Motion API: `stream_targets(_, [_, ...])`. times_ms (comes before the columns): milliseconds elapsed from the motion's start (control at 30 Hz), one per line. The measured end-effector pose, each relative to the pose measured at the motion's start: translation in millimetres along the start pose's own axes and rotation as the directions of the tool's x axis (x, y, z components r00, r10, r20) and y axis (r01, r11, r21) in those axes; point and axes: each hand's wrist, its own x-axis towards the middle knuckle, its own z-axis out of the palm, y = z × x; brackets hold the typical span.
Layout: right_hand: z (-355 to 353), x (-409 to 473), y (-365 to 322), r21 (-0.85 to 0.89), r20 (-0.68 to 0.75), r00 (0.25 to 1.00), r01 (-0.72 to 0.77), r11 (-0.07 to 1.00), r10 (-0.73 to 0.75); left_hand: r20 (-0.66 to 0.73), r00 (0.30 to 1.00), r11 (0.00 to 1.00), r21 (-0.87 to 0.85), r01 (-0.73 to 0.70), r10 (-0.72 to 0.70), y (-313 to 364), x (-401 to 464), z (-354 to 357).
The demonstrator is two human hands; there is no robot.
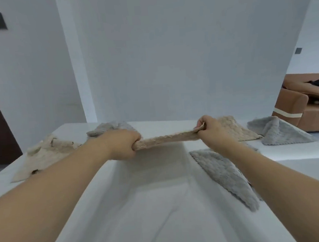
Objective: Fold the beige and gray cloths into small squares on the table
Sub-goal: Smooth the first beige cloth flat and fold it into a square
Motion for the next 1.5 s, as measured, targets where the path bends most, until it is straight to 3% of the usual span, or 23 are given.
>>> stream_targets(100, [19.6,-45.5,28.2,-0.326,0.244,0.97,0.086,0.942,-0.005,0.295,0.955,0.999,-0.018,0.05,-0.042,18.3,-28.8,43.0])
stream_targets(200, [25.4,-79.1,36.1,-0.466,0.474,0.877,0.18,0.866,0.073,0.533,0.843,0.995,-0.017,0.099,-0.075,31.8,-50.9,70.4])
stream_targets(333, [17.3,-93.9,20.8,-0.509,0.578,0.788,0.148,0.848,0.209,0.712,0.698,0.966,-0.12,0.23,-0.078,36.2,-68.7,75.3])
stream_targets(433, [13.1,-91.0,6.7,-0.401,0.601,0.771,0.06,0.914,0.213,0.798,0.596,0.942,-0.127,0.312,-0.09,38.3,-70.6,65.2])
stream_targets(500, [19.1,-81.1,1.6,-0.358,0.519,0.841,0.052,0.932,0.152,0.751,0.651,0.91,-0.185,0.37,-0.112,32.8,-63.0,62.1])
stream_targets(533, [25.6,-74.0,0.5,-0.376,0.463,0.879,0.074,0.923,0.118,0.666,0.735,0.896,-0.241,0.372,-0.126,27.6,-56.1,62.4])
stream_targets(600, [44.8,-58.2,-1.1,-0.435,0.392,0.917,0.115,0.893,0.073,0.337,0.928,0.903,-0.328,0.276,-0.161,15.3,-38.1,66.0])
stream_targets(633, [56.2,-50.2,-0.6,-0.447,0.381,0.922,0.114,0.887,0.073,0.141,0.974,0.917,-0.337,0.215,-0.177,11.1,-28.3,69.7])
stream_targets(667, [68.0,-42.5,0.3,-0.44,0.379,0.922,0.101,0.892,0.082,-0.006,0.981,0.919,-0.351,0.181,-0.196,8.6,-18.1,74.6])
stream_targets(733, [92.2,-28.1,2.9,-0.413,0.383,0.919,0.077,0.908,0.096,-0.132,0.965,0.898,-0.411,0.156,-0.228,10.1,2.3,85.8])
stream_targets(933, [146.0,9.2,21.3,-0.514,0.375,0.927,0.234,0.825,-0.029,-0.239,0.958,0.915,-0.401,0.05,-0.157,22.7,63.8,121.3])
stream_targets(1100, [161.6,12.9,59.7,-0.613,0.395,0.917,0.215,0.761,0.059,-0.049,0.984,0.948,-0.281,0.149,-0.17,19.7,81.8,164.8])
stream_targets(1500, [158.8,15.5,61.4,-0.626,0.405,0.909,0.199,0.754,0.096,-0.035,0.98,0.945,-0.275,0.179,-0.196,17.0,85.1,167.9])
